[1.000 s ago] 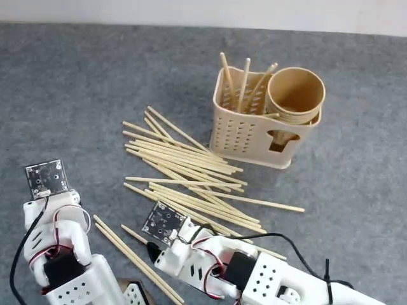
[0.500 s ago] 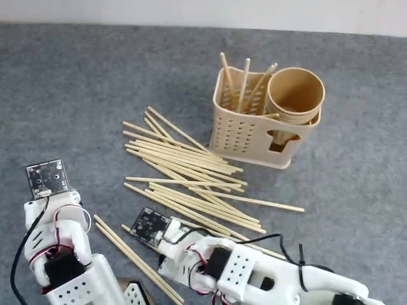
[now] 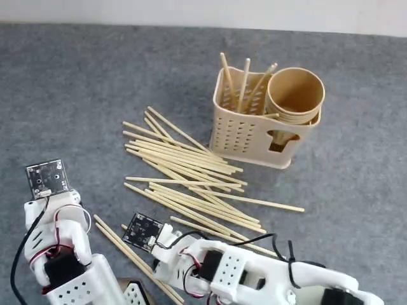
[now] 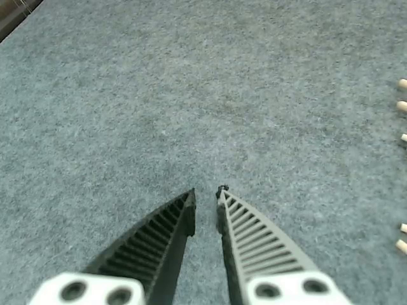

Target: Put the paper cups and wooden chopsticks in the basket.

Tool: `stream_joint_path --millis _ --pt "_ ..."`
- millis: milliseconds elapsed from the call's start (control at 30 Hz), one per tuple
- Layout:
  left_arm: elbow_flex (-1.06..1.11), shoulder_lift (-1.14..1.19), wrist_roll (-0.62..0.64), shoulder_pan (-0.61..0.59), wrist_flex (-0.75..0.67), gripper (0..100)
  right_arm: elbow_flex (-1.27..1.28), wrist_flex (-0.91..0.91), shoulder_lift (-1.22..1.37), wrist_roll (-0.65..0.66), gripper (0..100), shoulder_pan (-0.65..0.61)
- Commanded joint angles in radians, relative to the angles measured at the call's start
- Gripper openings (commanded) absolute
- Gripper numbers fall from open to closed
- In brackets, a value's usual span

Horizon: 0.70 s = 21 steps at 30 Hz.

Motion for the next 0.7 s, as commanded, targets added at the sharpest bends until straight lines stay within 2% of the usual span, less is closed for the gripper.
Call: stream_joint_path --millis 0,67,233,400,567,667 --pt "-0.008 -0.008 0.009 -0.007 -0.018 8 -0.062 -0.015 0.111 0.012 14.5 0.074" --pt "-0.008 -0.008 0.009 -0.007 -0.018 8 -0.114 0.025 0.137 0.011 12.7 0.087" --pt "-0.008 -0.008 0.009 -0.010 -0.018 8 -0.206 0.173 0.147 0.032 0.9 0.094" --pt "-0.008 -0.008 0.009 -0.010 -0.018 8 -0.226 0.312 0.156 0.109 0.6 0.114" --pt "-0.008 -0.008 0.009 -0.010 -0.018 8 -0.226 0.348 0.145 0.120 0.6 0.208" --pt "-0.008 -0.008 0.009 -0.010 -0.018 8 -0.228 0.349 0.143 0.183 0.6 0.234"
